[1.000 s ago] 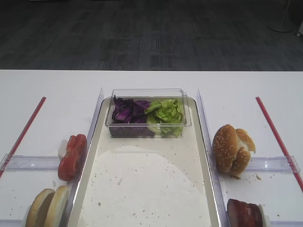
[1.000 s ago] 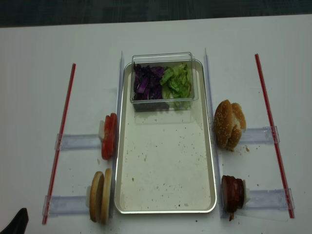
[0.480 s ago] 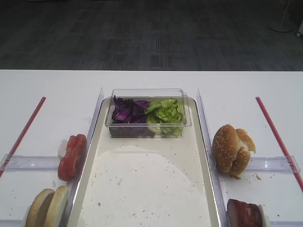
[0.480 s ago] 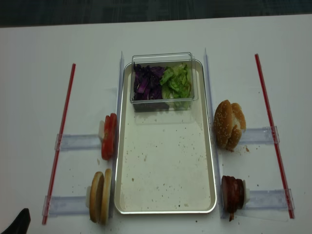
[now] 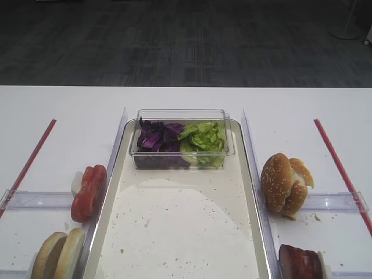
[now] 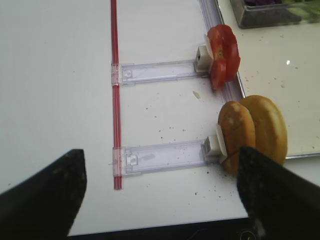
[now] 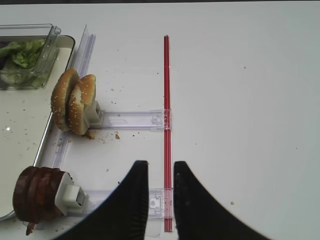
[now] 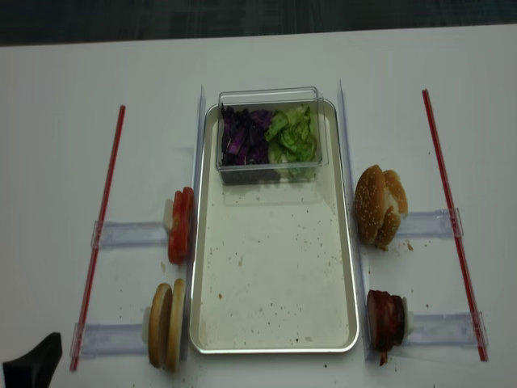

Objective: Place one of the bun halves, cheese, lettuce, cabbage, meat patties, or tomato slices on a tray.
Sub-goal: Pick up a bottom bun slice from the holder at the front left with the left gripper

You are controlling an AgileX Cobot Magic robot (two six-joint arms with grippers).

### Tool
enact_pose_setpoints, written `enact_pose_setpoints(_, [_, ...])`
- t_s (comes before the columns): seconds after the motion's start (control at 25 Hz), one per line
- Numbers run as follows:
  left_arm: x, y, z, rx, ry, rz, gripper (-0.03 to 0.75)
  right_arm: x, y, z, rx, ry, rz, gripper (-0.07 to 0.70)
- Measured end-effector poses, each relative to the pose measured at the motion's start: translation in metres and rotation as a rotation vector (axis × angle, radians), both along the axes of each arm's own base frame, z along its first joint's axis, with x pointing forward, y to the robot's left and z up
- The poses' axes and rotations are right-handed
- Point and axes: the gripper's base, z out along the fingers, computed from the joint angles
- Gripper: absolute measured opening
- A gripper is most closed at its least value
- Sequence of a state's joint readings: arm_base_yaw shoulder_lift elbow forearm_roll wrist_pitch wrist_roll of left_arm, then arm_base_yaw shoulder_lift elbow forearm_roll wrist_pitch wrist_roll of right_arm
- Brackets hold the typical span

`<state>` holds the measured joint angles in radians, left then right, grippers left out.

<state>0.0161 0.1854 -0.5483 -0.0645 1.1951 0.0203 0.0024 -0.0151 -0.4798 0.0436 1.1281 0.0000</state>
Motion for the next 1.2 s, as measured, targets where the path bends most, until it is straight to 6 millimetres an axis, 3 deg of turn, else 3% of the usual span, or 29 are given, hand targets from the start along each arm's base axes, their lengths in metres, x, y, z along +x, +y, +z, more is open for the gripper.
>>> enact_pose_setpoints(0.12, [0.020, -0.001, 0.016, -0.012, 0.079, -0.006, 0.565, 0.000, 0.000, 0.000, 0.000, 0.000, 0.000, 0.175])
enact_pose_setpoints(0.4, [0.057, -0.001, 0.026, -0.026, 0.238, -0.011, 0.565, 0.000, 0.000, 0.000, 0.000, 0.000, 0.000, 0.175])
enact_pose_setpoints(0.88, [0.130, 0.000, -0.003, -0.035, 0.620, -0.009, 0.559, 0.000, 0.000, 0.000, 0.000, 0.000, 0.000, 0.175])
enact_pose_setpoints(1.2, [0.142, 0.000, -0.015, -0.037, 0.700, -0.007, 0.544, 0.000, 0.000, 0.000, 0.000, 0.000, 0.000, 0.175])
